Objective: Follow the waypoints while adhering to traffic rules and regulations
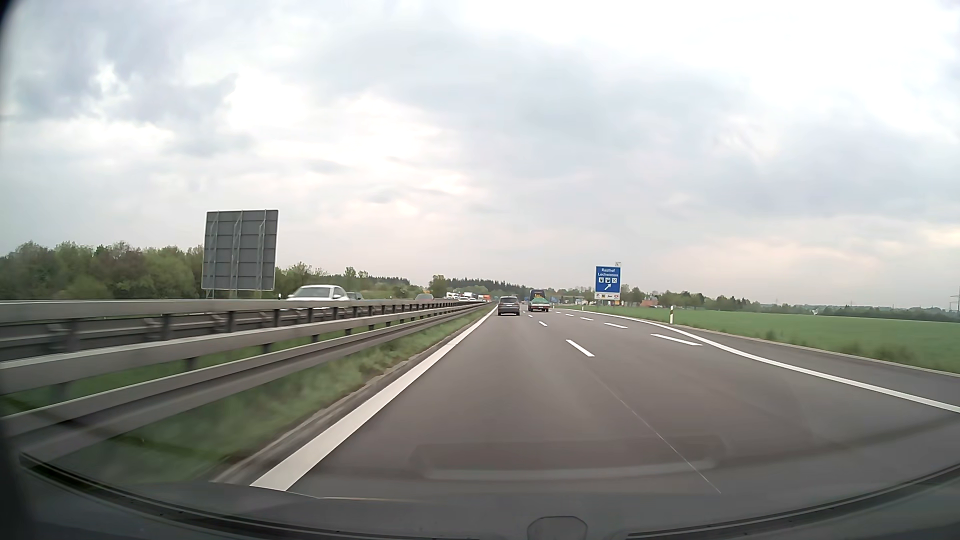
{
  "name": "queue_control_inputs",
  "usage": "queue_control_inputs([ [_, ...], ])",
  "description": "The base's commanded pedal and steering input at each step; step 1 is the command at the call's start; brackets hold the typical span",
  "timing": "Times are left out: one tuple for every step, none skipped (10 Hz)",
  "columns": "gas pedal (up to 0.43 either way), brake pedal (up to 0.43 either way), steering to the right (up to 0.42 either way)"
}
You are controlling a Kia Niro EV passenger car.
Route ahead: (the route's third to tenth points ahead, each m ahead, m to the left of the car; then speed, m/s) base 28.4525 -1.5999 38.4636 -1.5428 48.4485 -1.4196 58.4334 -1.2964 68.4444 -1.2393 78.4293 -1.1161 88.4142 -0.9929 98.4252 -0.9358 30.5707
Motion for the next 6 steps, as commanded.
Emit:
queue_control_inputs([
  [0.319,0.000,-0.001],
  [0.319,0.000,-0.001],
  [0.331,0.000,-0.001],
  [0.331,0.000,-0.003],
  [0.331,0.000,-0.003],
  [0.339,0.000,-0.003],
])
